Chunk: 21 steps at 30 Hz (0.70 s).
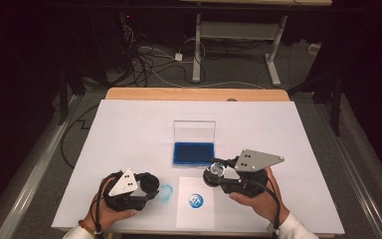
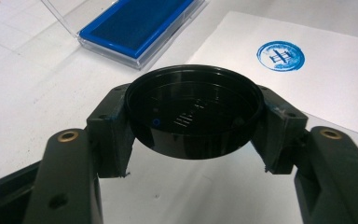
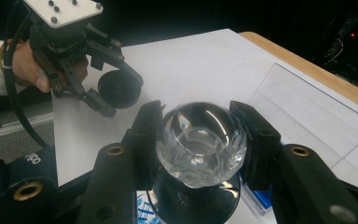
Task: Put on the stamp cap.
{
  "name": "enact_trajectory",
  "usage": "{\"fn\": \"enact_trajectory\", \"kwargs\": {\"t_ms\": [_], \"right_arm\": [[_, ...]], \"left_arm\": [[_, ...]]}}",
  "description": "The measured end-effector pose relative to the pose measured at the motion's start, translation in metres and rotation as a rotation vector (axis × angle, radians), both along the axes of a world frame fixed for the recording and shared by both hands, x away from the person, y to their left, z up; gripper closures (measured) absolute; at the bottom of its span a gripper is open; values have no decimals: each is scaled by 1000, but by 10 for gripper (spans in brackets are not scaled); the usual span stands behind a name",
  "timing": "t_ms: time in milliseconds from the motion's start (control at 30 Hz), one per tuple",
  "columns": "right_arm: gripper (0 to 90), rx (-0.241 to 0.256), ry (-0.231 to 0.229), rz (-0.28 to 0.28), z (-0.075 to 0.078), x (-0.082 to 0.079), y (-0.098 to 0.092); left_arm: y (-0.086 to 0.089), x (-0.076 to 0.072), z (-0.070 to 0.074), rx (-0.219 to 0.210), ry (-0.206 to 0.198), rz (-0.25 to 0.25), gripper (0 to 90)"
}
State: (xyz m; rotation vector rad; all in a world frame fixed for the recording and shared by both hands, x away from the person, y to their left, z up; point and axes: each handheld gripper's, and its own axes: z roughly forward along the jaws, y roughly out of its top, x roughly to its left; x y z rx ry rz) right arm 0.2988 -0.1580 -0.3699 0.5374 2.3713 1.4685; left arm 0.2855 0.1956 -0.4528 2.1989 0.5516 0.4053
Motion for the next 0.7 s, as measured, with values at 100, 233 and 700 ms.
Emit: {"fn": "enact_trajectory", "kwargs": {"t_ms": [100,233,700], "right_arm": [[566,4,-2,-4,1,0,-2],[567,10,-1,-3,3,0,-2],[567,57,-8,14,12,-8,4]], "left_arm": [[-1,0,-1,6,5,-5,363],[-3,0,-2,9,6,-9,363],[-38,0,-2,-35,28,-77,363]]}}
